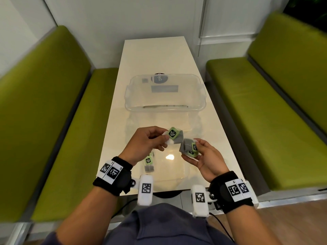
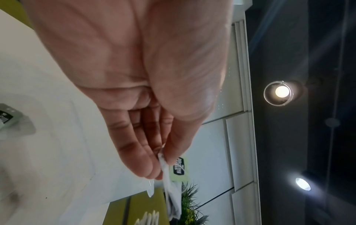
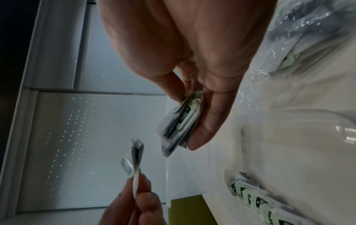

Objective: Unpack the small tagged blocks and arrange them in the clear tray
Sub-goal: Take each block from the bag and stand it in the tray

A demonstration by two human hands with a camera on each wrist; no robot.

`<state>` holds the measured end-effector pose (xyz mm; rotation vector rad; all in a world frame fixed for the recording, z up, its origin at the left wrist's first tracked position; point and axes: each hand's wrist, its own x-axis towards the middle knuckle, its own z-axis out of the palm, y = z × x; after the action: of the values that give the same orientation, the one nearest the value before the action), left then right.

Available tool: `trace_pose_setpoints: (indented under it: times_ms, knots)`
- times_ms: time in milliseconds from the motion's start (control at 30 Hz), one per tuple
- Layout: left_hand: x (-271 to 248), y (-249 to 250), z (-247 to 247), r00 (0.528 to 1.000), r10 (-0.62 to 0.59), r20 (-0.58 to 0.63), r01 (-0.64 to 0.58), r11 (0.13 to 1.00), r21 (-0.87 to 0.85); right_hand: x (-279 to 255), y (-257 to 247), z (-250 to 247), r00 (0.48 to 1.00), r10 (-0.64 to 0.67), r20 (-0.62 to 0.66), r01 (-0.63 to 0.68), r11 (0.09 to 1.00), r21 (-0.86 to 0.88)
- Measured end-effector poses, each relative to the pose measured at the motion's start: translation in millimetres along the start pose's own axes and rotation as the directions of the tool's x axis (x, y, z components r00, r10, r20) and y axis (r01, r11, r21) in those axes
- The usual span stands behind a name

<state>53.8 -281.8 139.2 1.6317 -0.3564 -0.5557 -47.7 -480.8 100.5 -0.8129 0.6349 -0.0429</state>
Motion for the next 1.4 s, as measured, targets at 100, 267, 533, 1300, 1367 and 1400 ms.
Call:
trace_pose_setpoints:
  times_ms: [100,267,533,1300,1367,1400]
  knots:
    - [-1,-2,-2,1.0,-0.029,-0.006,0.029,0.999,-0.034,-1,-3,4,0.998,0.065,-0.007,-0.064,0.997,0.031]
    - [-5,-3,-3,0.999,-0.049,0.013,0.049,0.999,-0.009,-5,-10,16,0.98,0.2,0.01,-0.199,0.977,-0.072]
    - [-6,-1,-7,0.993,-0.016,0.115,0.005,0.996,0.091,-10,-9,28,0.987,0.098,0.131,-0.028,0.891,-0.452]
    - [-3,9,-8,0.979,0.017,0.201,-0.087,0.935,0.343,-8,-3,25,0.965,-0.039,0.259,0.195,0.769,-0.609]
    - [-2,9,-7,0.98,0.02,0.198,-0.091,0.929,0.36,-9,-3,25,0.961,-0.024,0.274,0.19,0.778,-0.598]
    - [-1,9,-7,0.981,0.023,0.194,-0.093,0.928,0.361,-9,-3,25,0.958,-0.016,0.287,0.191,0.781,-0.595]
